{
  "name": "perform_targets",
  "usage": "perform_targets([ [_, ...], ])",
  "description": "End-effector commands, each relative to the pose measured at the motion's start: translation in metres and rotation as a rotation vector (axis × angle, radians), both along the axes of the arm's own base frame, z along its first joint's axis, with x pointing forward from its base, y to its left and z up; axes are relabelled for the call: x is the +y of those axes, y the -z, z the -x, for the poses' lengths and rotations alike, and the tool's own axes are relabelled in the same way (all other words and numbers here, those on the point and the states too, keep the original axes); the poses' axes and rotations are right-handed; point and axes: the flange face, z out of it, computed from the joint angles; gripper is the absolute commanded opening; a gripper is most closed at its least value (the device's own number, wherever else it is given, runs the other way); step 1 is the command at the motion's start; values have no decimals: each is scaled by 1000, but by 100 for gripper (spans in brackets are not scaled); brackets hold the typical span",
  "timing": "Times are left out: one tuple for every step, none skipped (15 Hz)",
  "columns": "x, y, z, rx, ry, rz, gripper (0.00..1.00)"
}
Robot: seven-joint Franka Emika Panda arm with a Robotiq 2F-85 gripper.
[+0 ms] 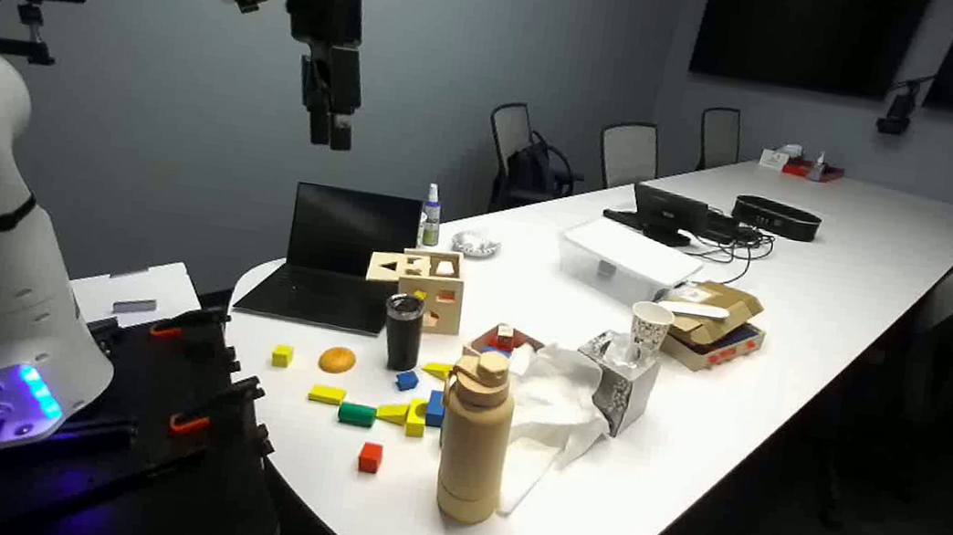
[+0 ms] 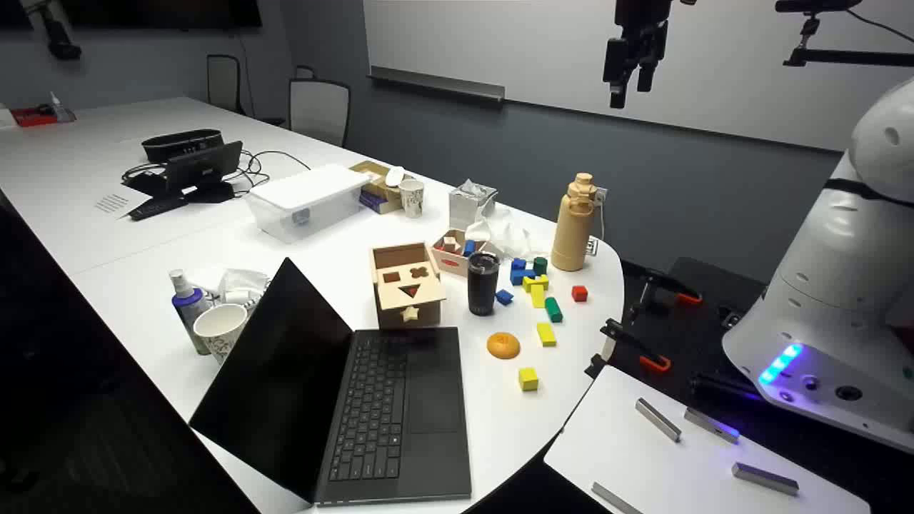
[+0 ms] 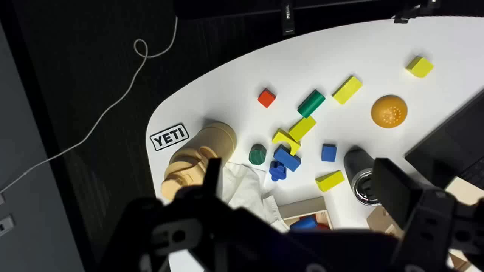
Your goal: Close the lid on the box
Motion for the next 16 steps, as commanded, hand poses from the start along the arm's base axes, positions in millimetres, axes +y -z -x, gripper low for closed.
perform_targets([
  [0, 0, 0, 1, 0, 0, 100],
  [0, -1, 0, 1, 0, 0, 100],
  [0, -1, 0, 1, 0, 0, 100],
  [0, -1, 0, 1, 0, 0, 100],
  [7, 3, -5, -8, 1, 13, 100],
  [16, 7, -8, -21, 9, 12, 100],
  [28, 10, -12, -57, 16, 3, 100],
  [44, 14, -16, -104, 26, -6, 100],
  [61, 18, -21, -146, 37, -20, 100],
  [79, 24, -25, -178, 50, -35, 100],
  [97, 30, -30, -211, 61, -46, 100],
  [120, 39, -34, -233, 72, -53, 100],
  [139, 48, -38, -247, 76, -52, 100],
  [161, 57, -42, -256, 86, -50, 100],
  [180, 68, -45, -268, 90, -49, 100],
  [198, 77, -49, -298, 99, -43, 100],
])
